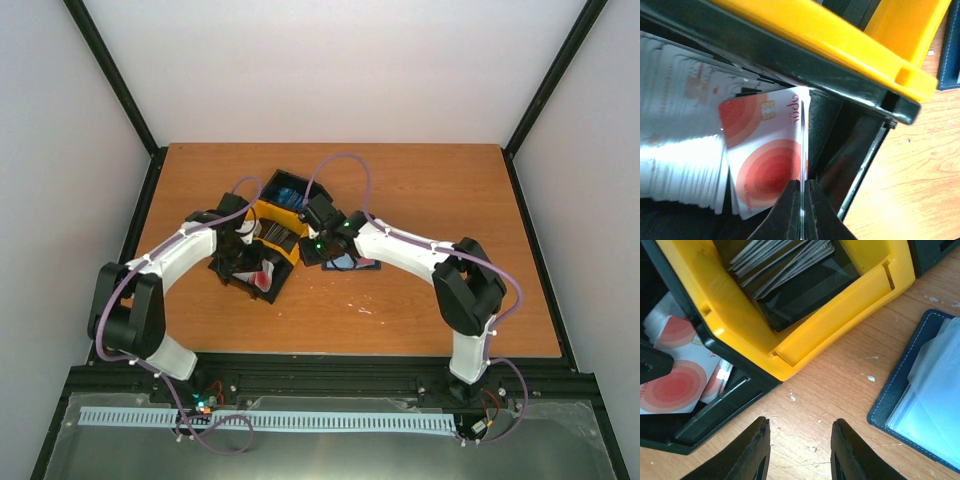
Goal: Put the credit cards into the card holder
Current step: Pick up the credit card from the storage box.
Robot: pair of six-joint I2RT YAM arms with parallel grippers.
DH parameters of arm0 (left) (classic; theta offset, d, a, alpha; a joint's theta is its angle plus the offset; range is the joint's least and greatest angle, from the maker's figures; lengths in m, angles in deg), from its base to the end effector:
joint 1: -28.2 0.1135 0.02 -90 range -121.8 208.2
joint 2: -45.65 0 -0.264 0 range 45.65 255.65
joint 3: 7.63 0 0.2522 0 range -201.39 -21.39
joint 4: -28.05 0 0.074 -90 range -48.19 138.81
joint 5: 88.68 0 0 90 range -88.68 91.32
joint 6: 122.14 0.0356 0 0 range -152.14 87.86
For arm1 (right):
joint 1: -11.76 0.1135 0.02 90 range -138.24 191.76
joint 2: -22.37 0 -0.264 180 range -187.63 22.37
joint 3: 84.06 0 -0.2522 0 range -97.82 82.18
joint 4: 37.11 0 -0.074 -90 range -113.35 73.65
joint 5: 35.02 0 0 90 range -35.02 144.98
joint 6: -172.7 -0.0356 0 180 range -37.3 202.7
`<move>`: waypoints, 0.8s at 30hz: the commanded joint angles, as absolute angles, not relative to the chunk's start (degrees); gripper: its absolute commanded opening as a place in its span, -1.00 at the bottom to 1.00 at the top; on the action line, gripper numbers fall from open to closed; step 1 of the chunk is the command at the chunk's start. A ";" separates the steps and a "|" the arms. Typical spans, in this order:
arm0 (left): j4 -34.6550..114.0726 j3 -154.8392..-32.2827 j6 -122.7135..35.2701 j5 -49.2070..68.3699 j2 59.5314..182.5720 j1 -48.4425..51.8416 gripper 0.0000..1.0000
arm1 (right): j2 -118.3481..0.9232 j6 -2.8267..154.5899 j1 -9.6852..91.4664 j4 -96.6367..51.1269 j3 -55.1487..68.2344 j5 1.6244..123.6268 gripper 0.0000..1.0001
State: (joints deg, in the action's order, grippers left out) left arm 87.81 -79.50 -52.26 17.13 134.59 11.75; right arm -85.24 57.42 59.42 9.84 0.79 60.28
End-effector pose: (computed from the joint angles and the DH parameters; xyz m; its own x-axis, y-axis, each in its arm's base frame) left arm 0.2666 -0.0888 0.1980 -0.9911 -0.0525 -0.1227 -0.0095 0.9448 -0.3275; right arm 0.2682 0.2992 0.2165 -0.8521 -0.3038 -0.4262 -0.4465 0.8467 0.2892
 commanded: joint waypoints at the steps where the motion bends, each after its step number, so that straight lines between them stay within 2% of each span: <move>1: 91.77 -83.36 -51.15 14.07 130.23 11.98 -0.99 | -80.60 58.05 59.43 8.13 0.68 61.16 -0.31; 9: 95.00 -86.19 -53.03 19.18 123.26 12.00 -0.99 | -73.97 53.74 56.91 0.48 4.39 75.92 -0.27; 14: 90.97 -87.24 -52.89 29.97 117.42 12.02 -0.99 | -67.89 47.22 54.38 -10.96 11.09 85.67 -0.07; 20: 81.74 -92.43 -56.56 49.46 114.70 12.03 -0.99 | -56.73 36.62 51.02 -26.78 20.29 89.82 0.17; 24: 63.40 -90.38 -67.26 65.95 113.51 12.03 -0.99 | -52.44 33.47 49.91 -30.09 20.24 91.41 0.22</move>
